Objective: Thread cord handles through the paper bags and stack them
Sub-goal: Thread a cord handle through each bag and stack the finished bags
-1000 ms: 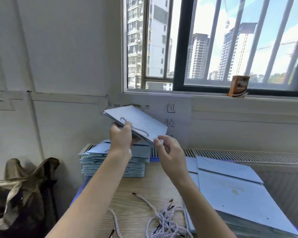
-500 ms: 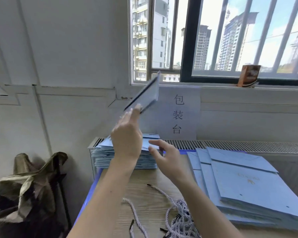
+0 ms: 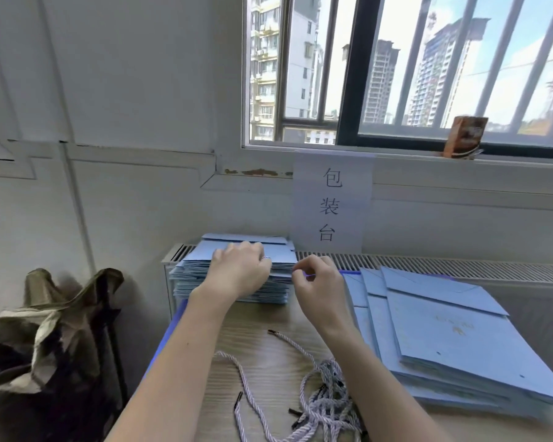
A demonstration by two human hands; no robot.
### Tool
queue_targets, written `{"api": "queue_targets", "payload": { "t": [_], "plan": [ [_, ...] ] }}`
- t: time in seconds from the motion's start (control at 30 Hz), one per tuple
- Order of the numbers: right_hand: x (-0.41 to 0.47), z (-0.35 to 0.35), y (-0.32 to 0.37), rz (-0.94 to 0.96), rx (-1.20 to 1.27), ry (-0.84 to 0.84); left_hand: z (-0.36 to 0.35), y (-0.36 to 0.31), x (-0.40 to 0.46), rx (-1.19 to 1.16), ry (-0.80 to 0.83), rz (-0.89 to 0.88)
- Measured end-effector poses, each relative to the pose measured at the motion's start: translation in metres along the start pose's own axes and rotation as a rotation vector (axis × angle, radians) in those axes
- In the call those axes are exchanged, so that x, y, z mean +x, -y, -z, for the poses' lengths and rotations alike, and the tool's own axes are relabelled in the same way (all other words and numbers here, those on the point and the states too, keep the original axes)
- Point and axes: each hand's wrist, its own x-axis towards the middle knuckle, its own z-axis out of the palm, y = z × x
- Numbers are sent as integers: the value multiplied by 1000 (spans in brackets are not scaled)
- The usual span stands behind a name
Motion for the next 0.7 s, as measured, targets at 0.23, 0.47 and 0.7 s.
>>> {"api": "queue_targets", "payload": {
  "t": [0.23, 0.47, 0.7],
  "plan": [
    [11, 21, -17, -126, -217, 52, -25, -26, -3, 112, -218, -147],
    [16, 41, -38, -282, -497, 156, -38, -40, -9, 202, -234, -183],
    [16, 37, -50, -495, -752, 257, -45, -51, -11, -27, -448, -437]
  ]
}}
